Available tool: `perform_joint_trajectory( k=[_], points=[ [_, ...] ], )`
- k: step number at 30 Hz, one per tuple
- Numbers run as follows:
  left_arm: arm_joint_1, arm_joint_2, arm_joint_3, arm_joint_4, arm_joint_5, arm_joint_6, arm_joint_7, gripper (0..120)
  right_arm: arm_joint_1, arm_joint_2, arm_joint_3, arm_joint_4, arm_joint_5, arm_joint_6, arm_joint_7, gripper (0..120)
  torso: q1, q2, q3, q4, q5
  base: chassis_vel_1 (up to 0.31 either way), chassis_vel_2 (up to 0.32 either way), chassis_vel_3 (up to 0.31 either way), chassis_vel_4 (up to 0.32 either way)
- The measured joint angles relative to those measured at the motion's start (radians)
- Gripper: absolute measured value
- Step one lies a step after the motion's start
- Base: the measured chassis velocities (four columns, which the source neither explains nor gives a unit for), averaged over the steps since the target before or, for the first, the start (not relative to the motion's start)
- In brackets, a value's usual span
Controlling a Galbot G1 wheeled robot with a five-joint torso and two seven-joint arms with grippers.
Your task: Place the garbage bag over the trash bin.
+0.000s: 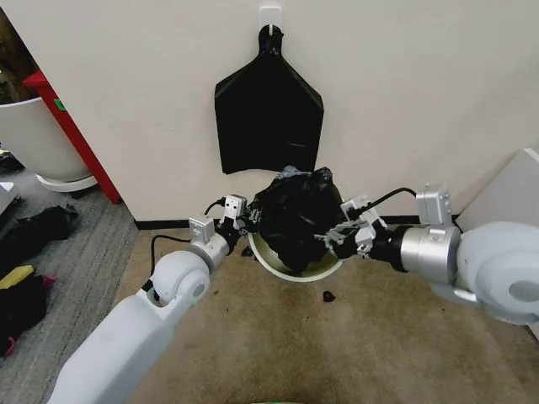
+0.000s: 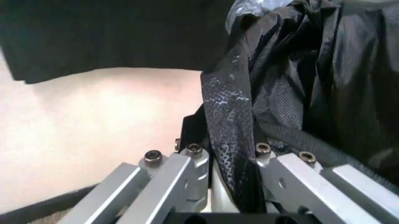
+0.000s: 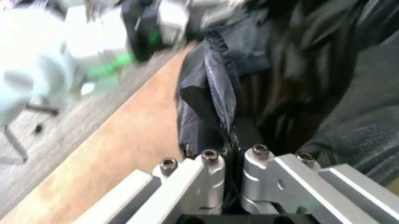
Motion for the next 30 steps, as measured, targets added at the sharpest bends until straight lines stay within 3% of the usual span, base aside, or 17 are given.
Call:
perform_joint_trajectory(
  k=[10, 14, 18, 23, 30],
  points=[
    [0.011, 0.009, -0.027, -0.019, -0.065, 0.006, -0.08, 4, -0.003, 0.025, -0.085, 0.035, -0.077, 0.005, -0.05, 0, 0.0, 0.0, 0.0, 0.0002, 0.0001, 0.0, 0.0, 0.0, 0.0],
    [-0.011, 0.002, -0.023, -0.022, -0.129, 0.015, -0.143, 4, -0.047, 0.011, -0.116, 0.038, -0.232, 0.013, -0.155, 0, 0.0, 0.0, 0.0, 0.0001, 0.0001, 0.0, 0.0, 0.0, 0.0],
    [-0.022, -0.001, -0.023, -0.025, -0.163, 0.018, -0.169, 4, -0.078, 0.008, -0.117, 0.033, -0.293, 0.022, -0.186, 0, 0.0, 0.0, 0.0, 0.0, 0.0001, 0.0, 0.0, 0.0, 0.0],
    [-0.034, -0.009, -0.023, -0.046, -0.257, 0.036, -0.218, 4, -0.178, 0.015, -0.117, -0.004, -0.551, 0.055, -0.262, 0, 0.0, 0.0, 0.0, 0.0001, 0.0001, 0.0, 0.0, 0.0, 0.0],
    [-0.038, -0.003, -0.032, -0.059, -0.306, 0.046, -0.233, 4, -0.24, 0.016, -0.108, -0.066, -0.712, 0.091, -0.308, 0, 0.0, 0.0, 0.0, 0.0003, 0.0002, 0.0, 0.0, 0.0, 0.0]
  ],
)
